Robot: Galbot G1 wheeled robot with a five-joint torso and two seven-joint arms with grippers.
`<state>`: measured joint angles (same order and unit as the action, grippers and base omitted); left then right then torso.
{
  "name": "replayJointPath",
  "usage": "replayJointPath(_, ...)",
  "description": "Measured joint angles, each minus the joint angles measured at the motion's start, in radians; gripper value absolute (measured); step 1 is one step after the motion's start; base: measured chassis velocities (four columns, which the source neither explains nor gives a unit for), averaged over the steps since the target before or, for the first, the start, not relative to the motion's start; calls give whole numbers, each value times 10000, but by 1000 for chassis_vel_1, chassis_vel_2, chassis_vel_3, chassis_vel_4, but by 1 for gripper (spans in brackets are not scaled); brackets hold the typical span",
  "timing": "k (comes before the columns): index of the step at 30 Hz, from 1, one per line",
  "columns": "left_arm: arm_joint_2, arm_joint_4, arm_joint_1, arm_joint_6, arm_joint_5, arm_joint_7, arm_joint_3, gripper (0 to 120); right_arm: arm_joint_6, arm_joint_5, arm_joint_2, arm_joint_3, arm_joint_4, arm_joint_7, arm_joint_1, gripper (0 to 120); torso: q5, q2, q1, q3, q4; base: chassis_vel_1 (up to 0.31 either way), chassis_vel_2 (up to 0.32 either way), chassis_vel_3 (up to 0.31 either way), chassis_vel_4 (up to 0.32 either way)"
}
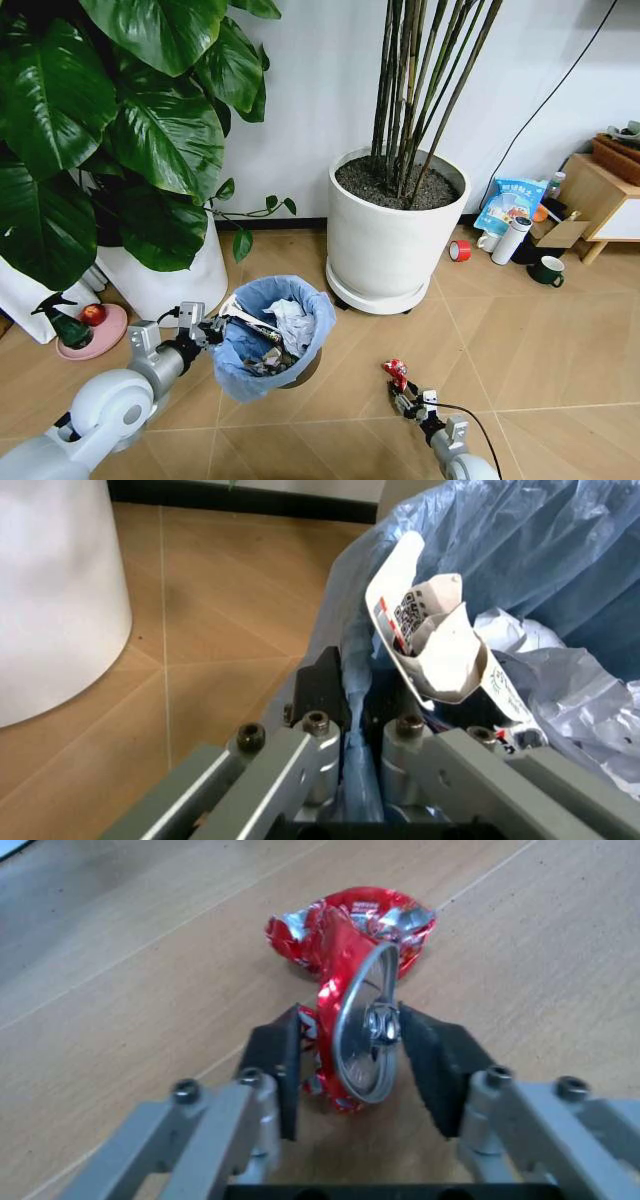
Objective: Pick up the trash bin and place the garbage on the floor into it.
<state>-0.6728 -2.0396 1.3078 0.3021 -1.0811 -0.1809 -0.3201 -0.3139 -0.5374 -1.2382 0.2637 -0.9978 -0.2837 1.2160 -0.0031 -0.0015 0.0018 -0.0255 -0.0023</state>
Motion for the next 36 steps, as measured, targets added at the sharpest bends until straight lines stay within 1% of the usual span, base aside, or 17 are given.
replayJointPath(1, -11, -1, 0, 0, 0, -4, -1, 0, 4, -15, 12, -5, -6, 0, 12, 26, 0, 0, 0, 0, 0, 0, 0, 0, 0)
replayJointPath(2, -24, -2, 1, 0, 0, -8, -1, 0, 6, -37, 16, -16, -12, 0, 23, 20, 1, 0, 0, 0, 0, 0, 0, 0, 0)
replayJointPath(3, -24, -2, 1, 0, 0, -8, -1, 0, 6, -37, 16, -16, -12, 0, 23, 20, 1, 0, 0, 0, 0, 0, 0, 0, 0)
replayJointPath(6, -43, -2, 8, 0, 0, -10, 0, 0, 8, -79, 17, -53, -34, -2, 43, 11, 1, 0, 0, 0, 0, 0, 0, 0, 0)
replayJointPath(17, -22, 24, -29, 0, 0, -11, 23, 0, -14, -216, 191, -51, -304, -23, 151, 10, 4, 0, 0, 0, 1, 0, 0, 0, 0)
replayJointPath(19, 79, 43, -41, 0, -7, -12, 77, 0, -61, -379, 626, 78, -904, -124, 460, 10, 12, 0, 0, 0, 1, 0, 0, 0, 0)
replayJointPath(20, 156, 51, -41, 0, -20, -12, 123, 0, -163, -449, 1071, 236, -1396, -308, 710, 10, 4, 0, 0, 0, 1, 0, 0, 0, 0)
replayJointPath(21, 156, 51, -41, 0, -20, -12, 123, 0, -163, -449, 1071, 236, -1396, -308, 710, 10, 4, 0, 0, 0, 1, 0, 0, 0, 0)
replayJointPath(23, 271, 87, -72, 3, -85, -12, 233, 0, -398, -493, 1793, 667, -2329, -863, 1133, 10, -9, 0, 0, 0, -1, 0, 0, 0, 0)
replayJointPath(25, 369, 164, -239, 9, -199, -16, 408, 0, -549, -715, 2478, 1187, -3530, -1465, 1626, 10, 3, 1, 0, 1, -2, 0, 0, 0, 0)
replayJointPath(26, 394, 186, -313, 10, -230, -18, 470, 0, -605, -877, 2683, 1356, -3950, -1710, 1776, 10, 0, 0, 0, 1, -2, 0, 0, 0, 0)
replayJointPath(27, 394, 186, -313, 10, -230, -18, 470, 0, -605, -877, 2683, 1356, -3950, -1710, 1776, 10, 0, 0, 0, 1, -2, 0, 0, 0, 0)
replayJointPath(29, 445, 249, -662, 33, -329, -19, 773, 0, -717, -1531, 3249, 1684, -5180, -2415, 2124, 10, 3, 0, 0, 0, -2, 0, 0, 0, 0)
replayJointPath(31, 450, 273, -864, 48, -368, -21, 970, 0, -756, -1877, 3469, 1714, -5677, -2648, 2164, 10, 4, 1, 0, 1, -2, 0, 0, 0, 0)
replayJointPath(32, 447, 297, -1065, 60, -400, -32, 1191, 0, -774, -2276, 3720, 1667, -6206, -2874, 2112, 10, -1, 1, 0, 0, -2, 0, 0, 0, 0)
replayJointPath(34, 434, 319, -1320, 82, -421, -60, 1525, 0, -776, -3012, 4196, 1277, -6976, -3178, 1677, 10, 5, 0, 0, 0, -3, 0, 0, 0, 0)
replayJointPath(36, 434, 319, -1376, 86, -421, -65, 1638, 0, -759, -3314, 4386, 1026, -7236, -3241, 1383, 10, 6, 0, 0, 0, -2, 0, 0, 0, 0)
